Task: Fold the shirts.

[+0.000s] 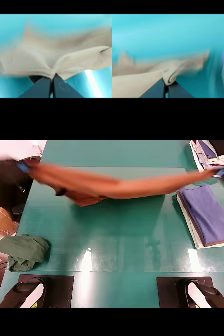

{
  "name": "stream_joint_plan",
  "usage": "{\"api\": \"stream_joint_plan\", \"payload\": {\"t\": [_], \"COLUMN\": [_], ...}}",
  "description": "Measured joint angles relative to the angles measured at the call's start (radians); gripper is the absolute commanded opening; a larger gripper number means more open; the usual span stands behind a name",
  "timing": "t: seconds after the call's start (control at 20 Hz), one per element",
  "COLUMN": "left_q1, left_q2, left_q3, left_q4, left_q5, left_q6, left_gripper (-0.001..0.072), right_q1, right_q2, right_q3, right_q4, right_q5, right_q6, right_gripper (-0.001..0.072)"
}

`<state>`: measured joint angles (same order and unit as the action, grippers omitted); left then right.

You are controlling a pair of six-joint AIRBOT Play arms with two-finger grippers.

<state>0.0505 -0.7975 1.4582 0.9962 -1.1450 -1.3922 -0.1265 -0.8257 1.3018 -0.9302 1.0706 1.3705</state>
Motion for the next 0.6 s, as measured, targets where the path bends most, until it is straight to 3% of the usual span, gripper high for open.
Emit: {"api": "stream_joint_plan", "payload": {"t": [0.3, 0.6], "left_q1": [0.0, 0.0], "left_q2": [0.026, -0.002], "left_q3": [0.514, 0.569], "left_q4": [0.017, 0.042], "left_q5": [0.044, 0.049], "left_q6": [-0.037, -0.069], "left_gripper": [0.0023, 0.0023], "right_q1": [0.002, 0.002], "right_q2": [0.08, -0.024], "right_q3": [0.422, 0.674], "right_q4": [-0.146, -0.284], "right_q5": [0.039, 0.23], "right_q6": [0.006, 0.041], "right_gripper": [0.0015, 0.0015]}}
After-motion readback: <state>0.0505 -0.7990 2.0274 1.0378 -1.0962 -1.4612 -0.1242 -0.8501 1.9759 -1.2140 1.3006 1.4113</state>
